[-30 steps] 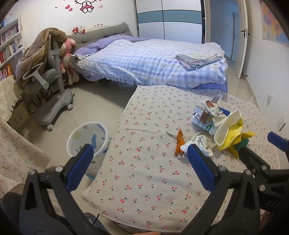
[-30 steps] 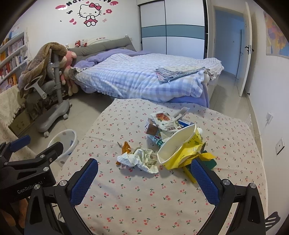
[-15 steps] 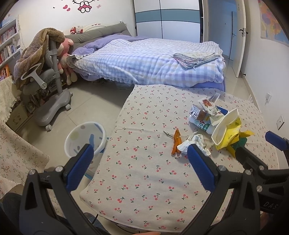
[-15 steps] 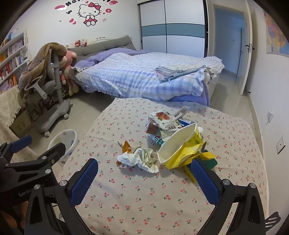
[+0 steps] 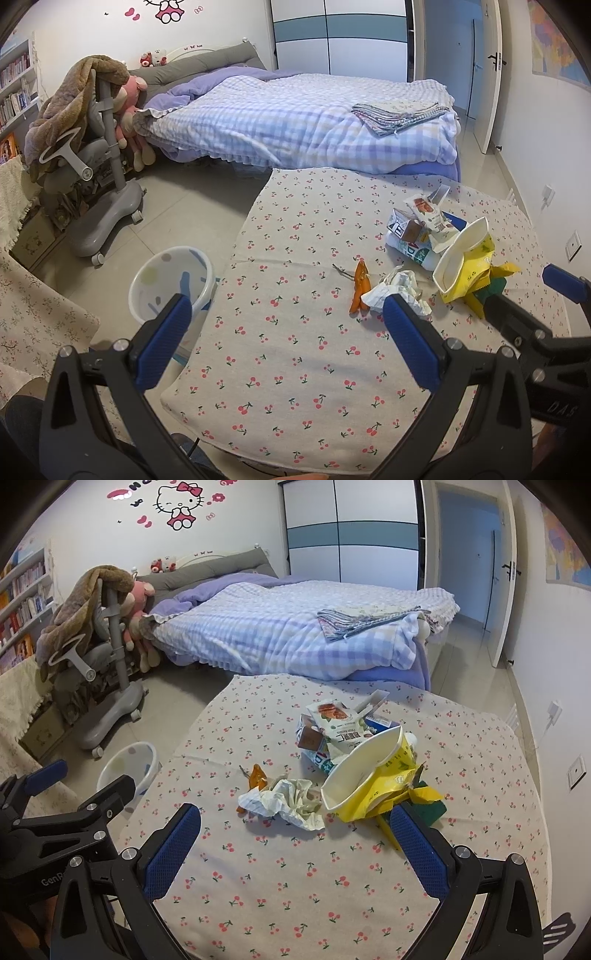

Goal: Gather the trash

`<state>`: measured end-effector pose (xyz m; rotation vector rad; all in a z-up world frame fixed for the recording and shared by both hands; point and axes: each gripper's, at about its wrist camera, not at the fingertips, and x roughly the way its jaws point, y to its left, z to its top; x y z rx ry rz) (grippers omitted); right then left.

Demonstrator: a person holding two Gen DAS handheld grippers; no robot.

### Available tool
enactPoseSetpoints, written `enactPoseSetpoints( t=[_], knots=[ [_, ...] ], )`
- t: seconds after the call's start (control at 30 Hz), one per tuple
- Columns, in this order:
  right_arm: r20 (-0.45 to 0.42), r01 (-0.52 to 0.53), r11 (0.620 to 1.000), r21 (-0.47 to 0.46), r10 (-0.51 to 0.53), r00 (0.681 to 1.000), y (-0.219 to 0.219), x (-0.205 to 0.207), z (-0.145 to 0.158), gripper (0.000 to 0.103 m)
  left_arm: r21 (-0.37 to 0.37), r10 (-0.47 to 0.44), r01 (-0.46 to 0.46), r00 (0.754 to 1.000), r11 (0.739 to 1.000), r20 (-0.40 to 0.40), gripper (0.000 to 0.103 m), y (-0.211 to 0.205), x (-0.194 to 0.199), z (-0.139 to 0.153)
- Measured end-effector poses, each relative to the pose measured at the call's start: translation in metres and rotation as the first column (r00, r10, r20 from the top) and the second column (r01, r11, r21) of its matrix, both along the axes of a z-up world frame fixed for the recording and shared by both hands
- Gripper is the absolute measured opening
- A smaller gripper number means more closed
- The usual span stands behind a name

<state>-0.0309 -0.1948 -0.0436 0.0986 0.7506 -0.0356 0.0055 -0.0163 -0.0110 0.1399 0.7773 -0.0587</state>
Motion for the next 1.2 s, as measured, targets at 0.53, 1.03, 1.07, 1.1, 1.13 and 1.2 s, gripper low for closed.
enactPoseSetpoints(
  t=[0.53,1.03,1.07,1.1,1.13,1.2],
  knots=[
    [-0.305,0.194,0.967,0.166,-0.136,0.942,-0.139,0.079,-0.026,0.103,-0.18,-0.184,0.13,0.927,0.975,-0.326,0.094,-0.032,0.069,-0.061],
    [-0.5,0.319,0.883,0.345,-0.115,0.858,-0.178,0.095,-0.097,0.049,-0.186,-0.33,0.281,0.883,0.941,-0.335,0.067,-0.062,0.093,-0.082],
    [-0.502,0.314,0.885,0.343,-0.109,0.858,-0.176,0.095,-0.098,0.038,-0.206,-0.34,0.283,0.877,0.937,-0.339,0.066,-0.06,0.095,-0.082],
    [-0.507,0.312,0.886,0.343,-0.105,0.856,-0.174,0.097,-0.1,0.032,-0.22,-0.348,0.285,0.873,0.933,-0.343,0.064,-0.063,0.097,-0.084],
    [-0.508,0.313,0.884,0.347,-0.103,0.855,-0.174,0.098,-0.102,0.023,-0.232,-0.355,0.288,0.87,0.929,-0.343,0.063,-0.067,0.098,-0.085],
    [-0.507,0.313,0.875,0.369,-0.092,0.857,-0.171,0.098,-0.102,0.013,-0.265,-0.377,0.296,0.858,0.918,-0.349,0.063,-0.071,0.101,-0.088]
  ],
)
